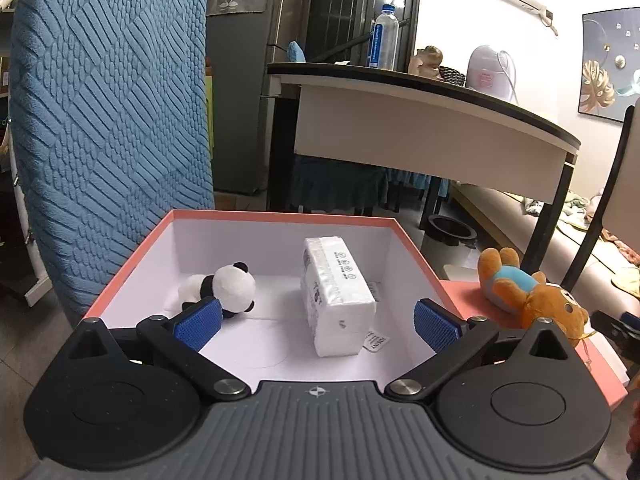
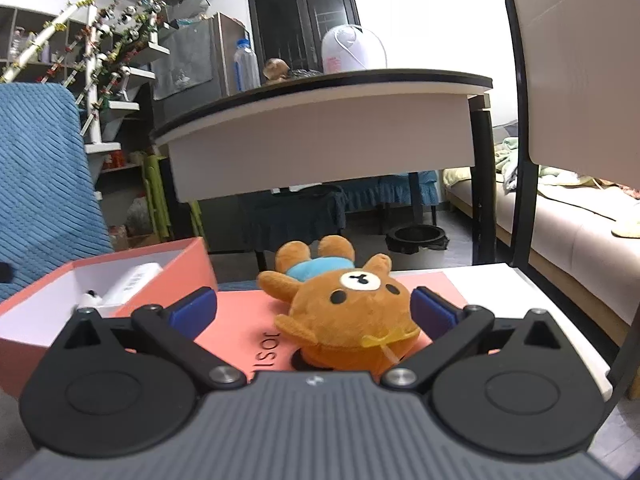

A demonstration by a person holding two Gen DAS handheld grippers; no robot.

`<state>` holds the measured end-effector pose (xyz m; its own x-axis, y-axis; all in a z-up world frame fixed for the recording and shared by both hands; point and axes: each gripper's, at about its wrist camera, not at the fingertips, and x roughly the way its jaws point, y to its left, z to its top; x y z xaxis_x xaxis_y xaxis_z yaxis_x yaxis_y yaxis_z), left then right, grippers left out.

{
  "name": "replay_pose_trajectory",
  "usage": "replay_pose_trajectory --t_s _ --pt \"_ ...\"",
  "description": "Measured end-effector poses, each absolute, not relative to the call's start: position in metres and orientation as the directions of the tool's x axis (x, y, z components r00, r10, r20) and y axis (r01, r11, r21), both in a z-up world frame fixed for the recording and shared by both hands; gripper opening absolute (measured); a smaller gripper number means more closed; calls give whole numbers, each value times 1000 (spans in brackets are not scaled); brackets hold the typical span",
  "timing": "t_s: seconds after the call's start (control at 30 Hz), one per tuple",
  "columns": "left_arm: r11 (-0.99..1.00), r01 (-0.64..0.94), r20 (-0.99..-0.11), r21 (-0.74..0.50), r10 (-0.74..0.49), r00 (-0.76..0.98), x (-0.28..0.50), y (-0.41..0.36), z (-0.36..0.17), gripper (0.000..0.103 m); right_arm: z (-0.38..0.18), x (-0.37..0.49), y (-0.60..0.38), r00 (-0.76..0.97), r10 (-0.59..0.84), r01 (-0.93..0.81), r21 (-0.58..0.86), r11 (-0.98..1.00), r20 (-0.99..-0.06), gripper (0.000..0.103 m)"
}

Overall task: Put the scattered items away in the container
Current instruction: 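Grasp the brown teddy bear with the right gripper, then carry the teddy bear into the box and open the right gripper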

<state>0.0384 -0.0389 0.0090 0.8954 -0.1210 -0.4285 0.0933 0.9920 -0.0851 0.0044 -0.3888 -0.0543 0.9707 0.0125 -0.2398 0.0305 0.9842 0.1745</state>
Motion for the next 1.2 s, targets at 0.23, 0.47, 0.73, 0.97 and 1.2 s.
replay_pose_trajectory --t_s 0.23,0.47,0.73,0.97,1.2 --pt "989 105 -429 -101 -139 892 37 -37 10 103 -72 66 -406 954 -56 120 205 971 -295 103" --pt "987 122 -437 -105 -156 886 36 -33 9 103 -92 106 -412 923 -46 139 218 966 -381 103" --pt "994 85 -452 -71 -108 885 35 -24 11 103 -87 107 -408 918 -48 141 212 967 -393 66" --pt "993 59 -466 -98 -98 879 34 -11 12 103 -65 88 -400 943 -65 149 240 959 -325 63" --pt "994 13 -461 -112 -64 885 32 6 16 103 -27 76 -378 979 3 56 277 959 -206 64"
